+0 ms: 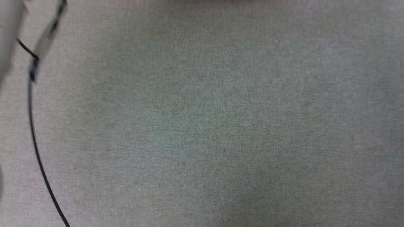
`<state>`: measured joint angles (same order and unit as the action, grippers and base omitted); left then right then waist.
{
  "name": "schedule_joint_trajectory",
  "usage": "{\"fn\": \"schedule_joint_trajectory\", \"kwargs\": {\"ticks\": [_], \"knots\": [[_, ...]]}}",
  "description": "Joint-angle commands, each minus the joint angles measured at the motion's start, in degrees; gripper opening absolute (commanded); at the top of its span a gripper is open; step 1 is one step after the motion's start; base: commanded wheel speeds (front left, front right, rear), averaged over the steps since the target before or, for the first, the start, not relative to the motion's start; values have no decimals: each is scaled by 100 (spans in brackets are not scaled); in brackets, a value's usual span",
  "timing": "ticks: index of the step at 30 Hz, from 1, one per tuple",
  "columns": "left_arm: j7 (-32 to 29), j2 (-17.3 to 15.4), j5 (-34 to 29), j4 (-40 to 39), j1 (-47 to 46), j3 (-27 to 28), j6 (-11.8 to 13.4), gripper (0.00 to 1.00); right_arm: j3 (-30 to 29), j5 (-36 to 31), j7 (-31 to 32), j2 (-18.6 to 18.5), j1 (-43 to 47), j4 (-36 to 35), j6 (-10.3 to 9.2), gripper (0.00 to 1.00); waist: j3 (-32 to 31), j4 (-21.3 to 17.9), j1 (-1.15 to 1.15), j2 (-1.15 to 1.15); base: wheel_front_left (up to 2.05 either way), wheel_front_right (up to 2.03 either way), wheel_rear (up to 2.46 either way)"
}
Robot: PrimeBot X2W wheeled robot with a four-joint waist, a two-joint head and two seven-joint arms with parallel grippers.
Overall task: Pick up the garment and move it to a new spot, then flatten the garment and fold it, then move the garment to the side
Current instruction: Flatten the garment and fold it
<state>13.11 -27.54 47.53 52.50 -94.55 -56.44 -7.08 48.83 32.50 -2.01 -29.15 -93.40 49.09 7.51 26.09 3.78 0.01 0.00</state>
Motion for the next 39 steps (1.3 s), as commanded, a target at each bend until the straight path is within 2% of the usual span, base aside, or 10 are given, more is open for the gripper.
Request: {"fn": "schedule_joint_trajectory", "kwargs": {"ticks": [1,8,13,19,24,29,39], "knots": [[90,51,111,-52,425,25,-16,0,66,225,-127,-47,385,-8,-4,0,-243,7,-1,0,0,0,0],[205,-78,332,-385,2190,1,4,0,634,875,-439,-243,2002,-408,-4,0,-879,-30,-1,0,0,0,0],[218,-241,396,-819,3545,-50,170,0,1069,1144,-562,-462,3175,-790,-4,0,-1317,-54,-1,0,0,0,0],[214,-588,605,-1507,5161,-50,425,0,1335,1441,-698,-780,4496,-1226,-4,0,-1757,-104,-1,0,0,0,0],[208,-914,927,-2014,6282,97,668,0,1116,1735,-860,-1079,5477,-1413,-4,0,-2057,-114,-1,0,0,0,0],[209,-1098,1156,-2502,7257,198,964,0,789,1919,-962,-1285,6447,-1549,-4,0,-2366,-115,-1,0,0,0,0],[209,-1493,1413,-3141,8560,335,1472,0,-85,1976,-1016,-1512,8326,-1872,-5,0,-2746,-90,-1,0,0,0,0]]}}
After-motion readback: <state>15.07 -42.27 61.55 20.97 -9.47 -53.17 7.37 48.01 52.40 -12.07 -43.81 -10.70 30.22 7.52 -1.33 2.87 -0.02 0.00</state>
